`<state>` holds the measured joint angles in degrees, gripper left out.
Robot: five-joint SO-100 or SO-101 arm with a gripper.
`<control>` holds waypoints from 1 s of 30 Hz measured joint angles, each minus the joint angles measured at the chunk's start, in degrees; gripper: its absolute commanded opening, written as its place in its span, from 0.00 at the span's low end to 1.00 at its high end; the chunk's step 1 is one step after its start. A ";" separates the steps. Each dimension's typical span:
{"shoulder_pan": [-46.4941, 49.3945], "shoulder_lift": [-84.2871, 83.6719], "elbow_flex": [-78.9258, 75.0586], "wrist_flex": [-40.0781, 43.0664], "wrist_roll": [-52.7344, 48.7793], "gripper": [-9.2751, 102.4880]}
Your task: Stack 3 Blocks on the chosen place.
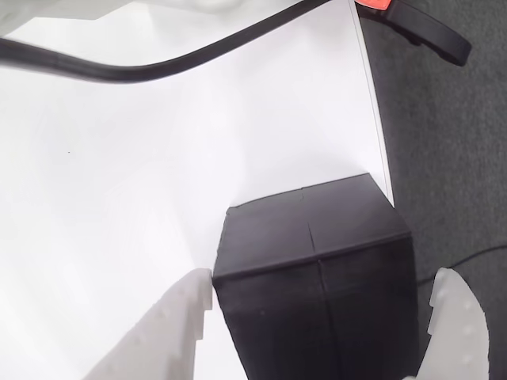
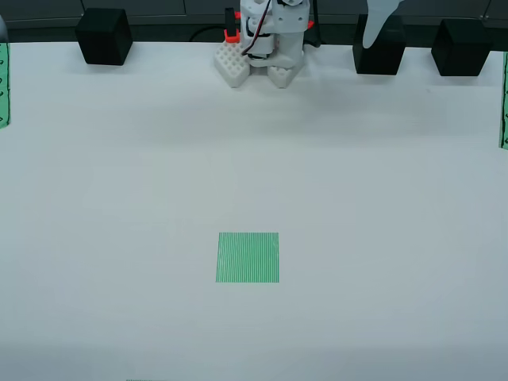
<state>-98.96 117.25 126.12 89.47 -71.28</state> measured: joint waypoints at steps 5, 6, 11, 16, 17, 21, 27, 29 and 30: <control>-2.29 -0.09 0.00 0.00 0.00 0.38; -2.81 -0.44 0.00 0.00 0.00 0.38; -3.52 -1.58 0.26 -0.97 -0.09 0.37; -3.43 -2.02 0.88 -3.25 -0.09 0.35; -3.34 -2.37 0.88 -3.69 -0.09 0.33; -2.46 -2.55 0.62 -4.83 -0.62 0.28; -0.26 -2.55 0.62 -6.77 -0.35 0.28; 0.09 -2.55 0.62 -7.29 -0.18 0.28; 0.26 -2.55 0.62 -7.38 -0.18 0.28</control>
<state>-98.70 114.70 126.74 82.09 -71.46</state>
